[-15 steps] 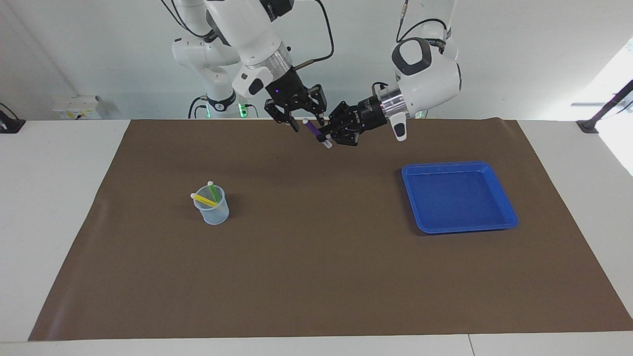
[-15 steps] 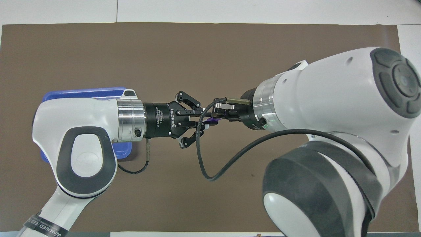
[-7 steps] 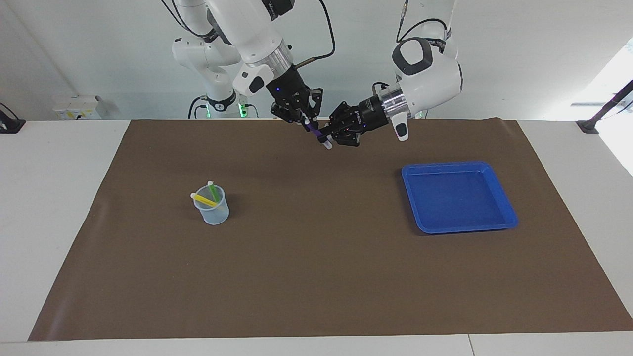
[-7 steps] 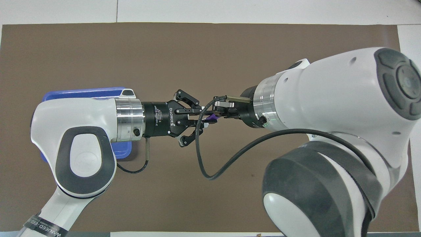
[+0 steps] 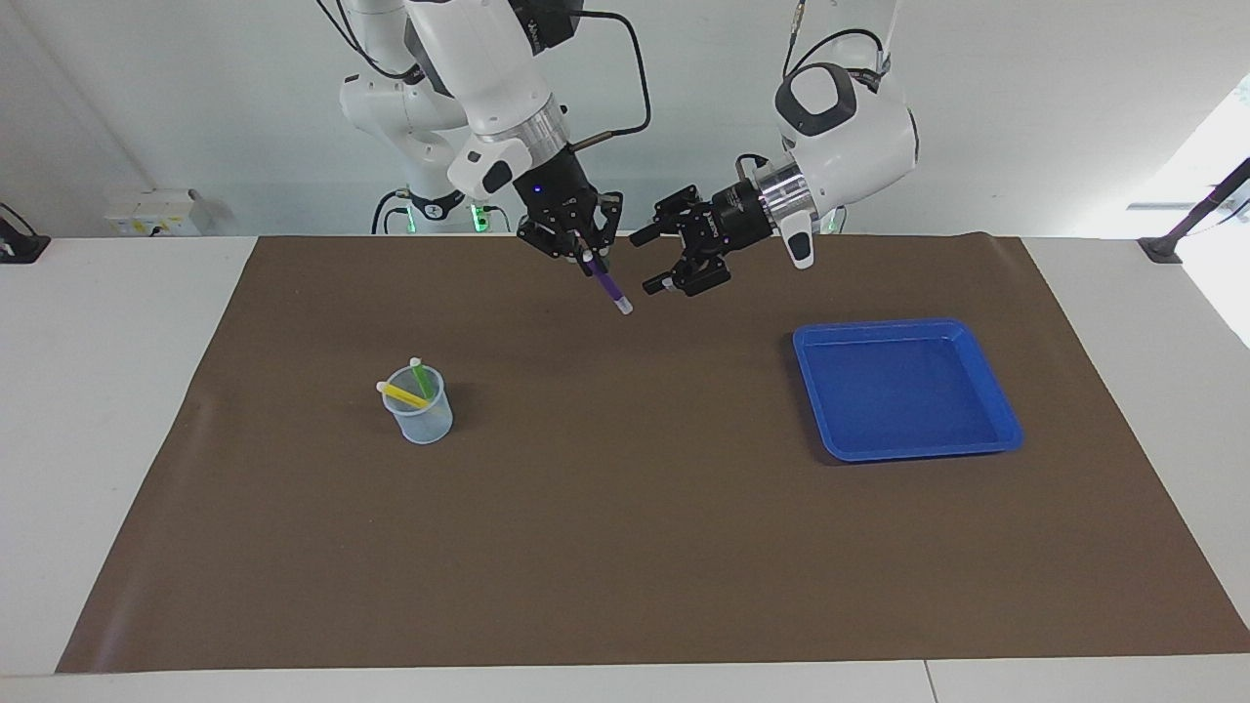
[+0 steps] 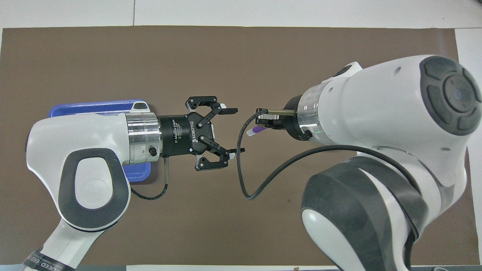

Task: Transfer and insert pens with both arms
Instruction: 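Carry the purple pen to the cup with the right gripper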

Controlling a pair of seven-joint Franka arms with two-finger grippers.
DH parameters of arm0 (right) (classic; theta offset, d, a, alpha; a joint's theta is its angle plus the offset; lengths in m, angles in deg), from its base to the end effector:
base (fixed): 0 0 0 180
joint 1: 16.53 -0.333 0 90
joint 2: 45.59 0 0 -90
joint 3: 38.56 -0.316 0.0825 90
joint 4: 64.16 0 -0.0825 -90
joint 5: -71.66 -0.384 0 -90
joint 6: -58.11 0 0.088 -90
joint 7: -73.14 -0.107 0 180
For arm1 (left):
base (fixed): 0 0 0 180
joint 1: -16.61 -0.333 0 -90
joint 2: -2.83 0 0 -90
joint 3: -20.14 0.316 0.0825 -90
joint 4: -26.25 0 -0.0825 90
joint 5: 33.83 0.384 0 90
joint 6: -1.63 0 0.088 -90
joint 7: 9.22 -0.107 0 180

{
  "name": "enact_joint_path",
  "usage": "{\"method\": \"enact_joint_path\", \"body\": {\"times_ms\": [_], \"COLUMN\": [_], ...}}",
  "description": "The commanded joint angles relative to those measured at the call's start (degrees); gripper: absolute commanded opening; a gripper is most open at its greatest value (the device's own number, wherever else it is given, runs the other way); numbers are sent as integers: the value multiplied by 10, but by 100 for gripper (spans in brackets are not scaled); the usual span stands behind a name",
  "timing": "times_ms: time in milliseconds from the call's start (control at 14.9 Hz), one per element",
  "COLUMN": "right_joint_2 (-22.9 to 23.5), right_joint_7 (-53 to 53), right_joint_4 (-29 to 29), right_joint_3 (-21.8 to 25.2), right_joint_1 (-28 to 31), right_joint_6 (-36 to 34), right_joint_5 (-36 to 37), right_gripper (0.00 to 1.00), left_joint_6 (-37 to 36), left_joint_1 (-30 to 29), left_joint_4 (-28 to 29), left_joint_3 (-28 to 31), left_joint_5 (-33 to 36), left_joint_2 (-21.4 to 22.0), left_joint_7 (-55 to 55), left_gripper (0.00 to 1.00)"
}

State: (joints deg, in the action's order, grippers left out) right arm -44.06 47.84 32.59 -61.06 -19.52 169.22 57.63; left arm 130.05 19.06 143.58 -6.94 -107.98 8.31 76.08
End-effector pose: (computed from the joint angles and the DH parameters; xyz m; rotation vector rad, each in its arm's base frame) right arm 0.5285 0.2673 0.5916 -2.8172 0.0853 -0.1375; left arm 0.4732 -0.3087 0.5240 1.4520 1.6497 -0.9231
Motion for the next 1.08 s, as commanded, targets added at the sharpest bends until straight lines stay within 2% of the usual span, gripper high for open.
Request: {"method": "enact_joint_path", "body": {"times_ms": [0, 67, 269, 539, 875, 1010], "right_joint_2": [-21, -21, -15, -5, 3, 7], "right_joint_7": [102, 135, 208, 300, 340, 340], "right_joint_4": [48, 55, 66, 105, 131, 150], "right_joint_3": [39, 56, 98, 154, 187, 189], "right_joint_1": [10, 10, 11, 11, 12, 12], "right_joint_6": [5, 6, 13, 68, 78, 108], "right_joint_5": [33, 49, 98, 114, 146, 153], "right_gripper": [0, 0, 0, 0, 0, 0], "left_joint_6": [3, 1, 0, -3, 0, 3], "left_joint_1": [-18, -33, -46, -77, -110, -131], "left_joint_4": [24, 26, 26, 30, 28, 28], "left_joint_3": [7, 7, 7, 6, 7, 6], "left_joint_5": [2, 30, 172, 304, 316, 316], "left_joint_2": [18, 18, 15, 13, 9, 9], "left_joint_7": [4, 3, 2, -12, -81, -121], "left_gripper": [100, 100, 100, 100, 100, 100]}}
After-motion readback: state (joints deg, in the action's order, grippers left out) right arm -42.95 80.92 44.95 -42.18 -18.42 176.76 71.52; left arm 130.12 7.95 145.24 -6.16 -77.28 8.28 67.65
